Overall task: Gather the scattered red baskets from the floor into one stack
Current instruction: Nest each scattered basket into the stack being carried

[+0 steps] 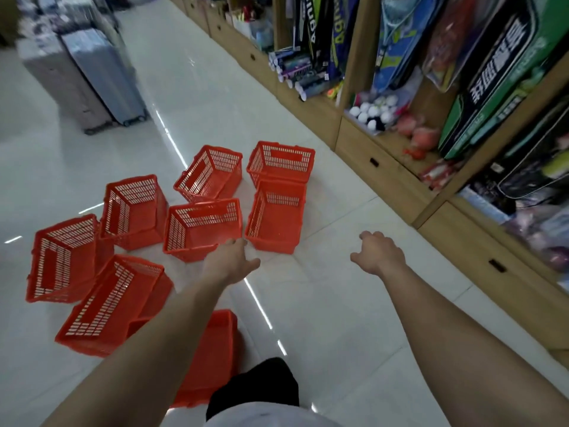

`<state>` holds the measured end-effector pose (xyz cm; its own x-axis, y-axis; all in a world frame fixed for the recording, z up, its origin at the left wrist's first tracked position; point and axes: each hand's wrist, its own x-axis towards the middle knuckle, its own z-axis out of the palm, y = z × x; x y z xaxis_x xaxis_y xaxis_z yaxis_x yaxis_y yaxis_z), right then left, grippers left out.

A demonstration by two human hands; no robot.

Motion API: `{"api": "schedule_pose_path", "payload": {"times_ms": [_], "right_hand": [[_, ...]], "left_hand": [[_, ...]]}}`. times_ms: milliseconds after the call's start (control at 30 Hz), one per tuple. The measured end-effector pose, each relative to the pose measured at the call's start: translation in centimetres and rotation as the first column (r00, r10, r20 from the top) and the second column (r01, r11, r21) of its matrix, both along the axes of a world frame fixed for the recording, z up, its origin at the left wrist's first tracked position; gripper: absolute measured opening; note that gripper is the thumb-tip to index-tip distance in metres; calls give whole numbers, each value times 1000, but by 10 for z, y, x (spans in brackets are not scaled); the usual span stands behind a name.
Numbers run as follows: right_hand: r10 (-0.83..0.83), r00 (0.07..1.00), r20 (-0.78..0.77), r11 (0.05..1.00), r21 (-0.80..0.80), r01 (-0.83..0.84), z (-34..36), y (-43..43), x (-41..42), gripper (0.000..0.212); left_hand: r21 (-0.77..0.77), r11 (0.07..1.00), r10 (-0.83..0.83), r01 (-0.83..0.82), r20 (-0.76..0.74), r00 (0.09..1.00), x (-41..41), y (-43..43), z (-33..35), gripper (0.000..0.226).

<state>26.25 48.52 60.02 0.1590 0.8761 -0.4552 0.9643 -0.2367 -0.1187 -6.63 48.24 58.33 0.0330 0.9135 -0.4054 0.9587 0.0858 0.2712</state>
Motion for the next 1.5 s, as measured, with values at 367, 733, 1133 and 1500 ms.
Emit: {"api": "schedule_pose_path", "payload": {"times_ms": [367,733,1133,1500], "right_hand": [[98,994,40,995,-30,-97,-16,208,45,62],[278,960,20,959,-58,-277,-9,446,22,67],[585,774,-243,729,-261,-633,-131,651,-72,42],[641,698,-320,626,-308,-716,-337,800,-94,49]], "left_hand": [[-59,996,70,-70,3,998,40,185,-45,62],[-147,938,329,-313,97,939,34,346,-63,58],[-332,564,800,-756,-7,599,38,390,-149,73],[-359,0,999,-933,-48,18,99,452,-309,72]]}}
